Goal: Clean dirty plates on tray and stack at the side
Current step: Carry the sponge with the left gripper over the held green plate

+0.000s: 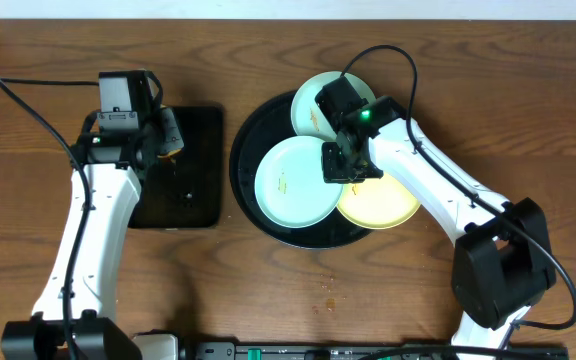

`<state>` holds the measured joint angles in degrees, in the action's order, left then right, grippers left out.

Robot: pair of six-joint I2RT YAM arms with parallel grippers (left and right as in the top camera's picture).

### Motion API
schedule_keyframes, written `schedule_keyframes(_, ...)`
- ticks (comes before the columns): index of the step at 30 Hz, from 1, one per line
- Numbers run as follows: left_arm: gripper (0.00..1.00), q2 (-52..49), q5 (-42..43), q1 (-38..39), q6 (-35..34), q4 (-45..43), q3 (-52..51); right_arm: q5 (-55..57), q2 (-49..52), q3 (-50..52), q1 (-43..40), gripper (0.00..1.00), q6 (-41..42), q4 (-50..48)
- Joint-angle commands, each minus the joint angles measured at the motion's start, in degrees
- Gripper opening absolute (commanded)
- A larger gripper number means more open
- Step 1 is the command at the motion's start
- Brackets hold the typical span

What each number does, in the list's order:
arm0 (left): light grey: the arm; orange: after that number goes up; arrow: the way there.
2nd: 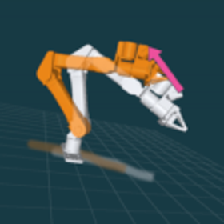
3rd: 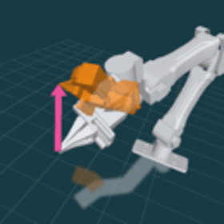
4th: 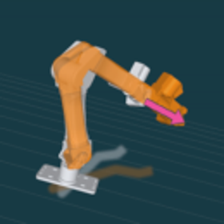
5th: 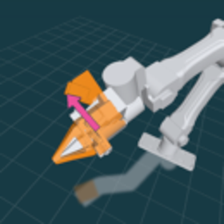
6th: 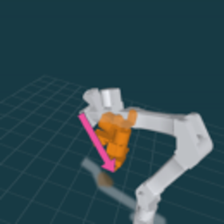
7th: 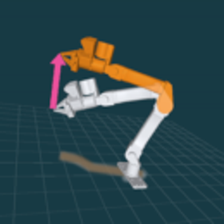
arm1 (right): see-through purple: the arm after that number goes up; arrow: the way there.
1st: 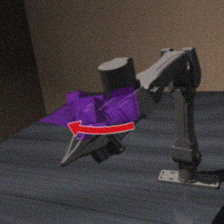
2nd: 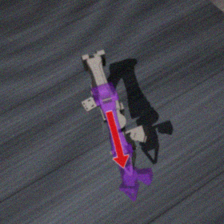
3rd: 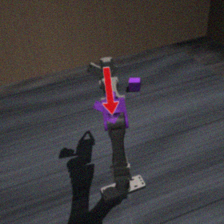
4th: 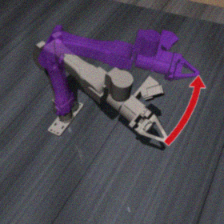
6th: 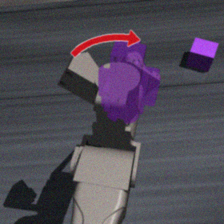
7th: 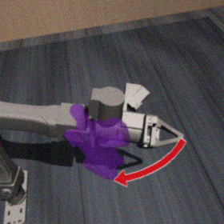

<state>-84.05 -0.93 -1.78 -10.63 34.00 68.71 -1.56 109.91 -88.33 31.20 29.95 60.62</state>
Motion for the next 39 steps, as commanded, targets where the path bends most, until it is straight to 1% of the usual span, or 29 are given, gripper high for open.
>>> schedule_keyframes(1, 0.07, -0.5, -2.6, 0.0, -1.1, -0.1, -0.3, -0.4, -0.3, 0.1, 0.0, 0.01, 0.1, -0.1)
schedule_keyframes(7, 0.07, -0.5, -2.6, 0.0, -1.0, -1.7, -0.3, -1.2, -0.6, -0.7, -2.1, 0.01, -0.3, 0.9)
schedule_keyframes(12, 0.07, -0.5, -2.5, 0.0, -1.0, -1.7, -0.3, -5.9, -2.5, -1.8, -4.0, 0.01, -5.4, 0.9)
schedule_keyframes(18, 0.07, -0.5, -2.0, 0.0, -0.8, -1.5, -0.3, -6.3, -4.2, -1.8, -6.3, 0.01, -8.7, 0.8)
schedule_keyframes(21, 0.07, -0.5, -0.3, 0.0, 1.1, -1.9, -0.3, -6.4, -4.2, -1.7, -6.8, 0.01, -8.8, 1.2)
schedule_keyframes(24, 0.08, -0.5, 4.7, 0.0, 4.3, -3.1, -0.3, -6.4, -4.2, -1.4, -6.8, 0.01, -8.7, 1.1)
schedule_keyframes(28, 0.07, -0.3, 16.0, 0.0, 8.2, -4.1, -0.3, -6.4, -4.1, -0.1, -6.8, 0.01, -6.9, 0.2)
schedule_keyframes(30, 0.07, -0.2, 20.0, 0.0, 9.2, -4.0, -0.3, -6.5, -4.1, 0.7, -6.7, 0.01, -6.4, -0.2)
schedule_keyframes(33, 0.07, -0.1, 18.6, 0.0, 9.2, -3.9, -0.3, -6.4, -4.1, 1.6, -6.1, 0.01, -6.4, -0.3)
schedule_keyframes(37, 0.07, -0.1, 11.5, 0.0, 9.1, -3.9, -0.3, -6.4, -4.1, 2.8, -4.7, 0.01, -6.4, -1.1)
schedule_keyframes(39, 0.07, -0.1, 11.3, 0.0, 9.0, -3.9, -0.3, -6.4, -4.1, 3.2, -4.3, 0.01, -6.1, -1.3)
